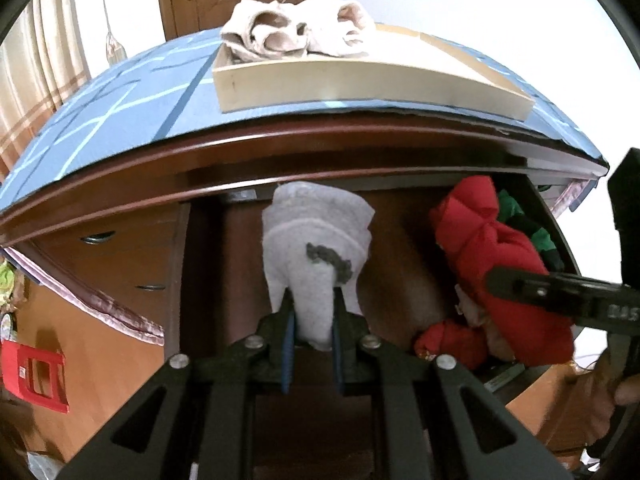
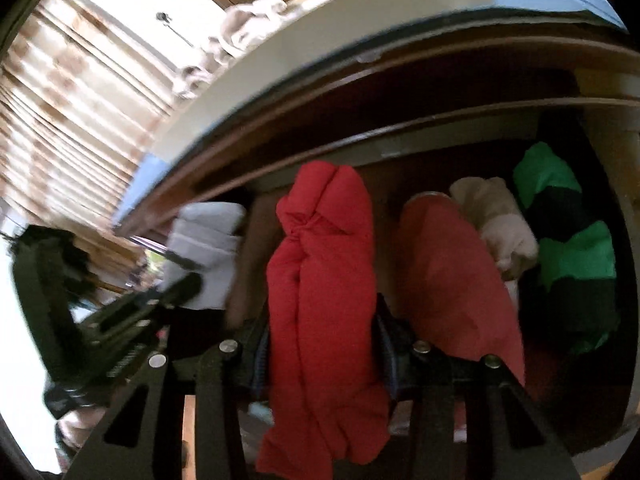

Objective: Take underwear out of drawer
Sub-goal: 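Lift both held socks up out of the drawer toward the tray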

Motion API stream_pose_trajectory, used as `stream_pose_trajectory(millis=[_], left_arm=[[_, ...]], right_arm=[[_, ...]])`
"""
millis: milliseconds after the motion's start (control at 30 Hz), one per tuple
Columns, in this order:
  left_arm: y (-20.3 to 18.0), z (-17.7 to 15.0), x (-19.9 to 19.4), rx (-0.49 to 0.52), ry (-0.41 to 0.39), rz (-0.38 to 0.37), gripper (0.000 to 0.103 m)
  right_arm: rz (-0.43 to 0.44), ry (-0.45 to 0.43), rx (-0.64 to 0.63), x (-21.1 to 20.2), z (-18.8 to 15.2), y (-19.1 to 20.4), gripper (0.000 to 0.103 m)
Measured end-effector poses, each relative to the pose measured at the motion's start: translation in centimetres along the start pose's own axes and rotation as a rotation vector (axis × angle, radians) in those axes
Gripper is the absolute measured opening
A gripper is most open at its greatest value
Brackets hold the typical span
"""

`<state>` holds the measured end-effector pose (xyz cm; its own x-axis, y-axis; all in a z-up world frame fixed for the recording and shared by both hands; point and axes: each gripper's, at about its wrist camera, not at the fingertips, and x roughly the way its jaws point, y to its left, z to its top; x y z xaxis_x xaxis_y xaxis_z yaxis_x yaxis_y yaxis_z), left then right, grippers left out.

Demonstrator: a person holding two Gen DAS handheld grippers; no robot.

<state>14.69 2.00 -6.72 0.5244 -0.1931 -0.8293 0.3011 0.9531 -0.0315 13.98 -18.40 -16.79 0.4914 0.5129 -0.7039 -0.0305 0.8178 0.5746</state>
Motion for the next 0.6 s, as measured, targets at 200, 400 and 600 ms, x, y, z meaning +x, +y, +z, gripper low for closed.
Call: stream_pose_trajectory(millis=[200, 400, 600], left_arm=[[-0.5, -0.1, -1.3, 0.012, -0.031, 0.006, 0.013], [-1.0, -0.2, -2.9, 0.021, -0.072, -0.01, 0.013], [-1.6, 0.0, -4.1, 0.033, -0.098, -0.015, 0.013]], right_arm=[[0.06, -0.067, -0.035, -2.4, -1.8, 1.4, 0.046], [0.088, -0.115, -0.046, -5.2, -2.5, 1.5, 0.046], [0.109, -0.15, -0.059, -6.9, -3.6, 1.8, 0.046]])
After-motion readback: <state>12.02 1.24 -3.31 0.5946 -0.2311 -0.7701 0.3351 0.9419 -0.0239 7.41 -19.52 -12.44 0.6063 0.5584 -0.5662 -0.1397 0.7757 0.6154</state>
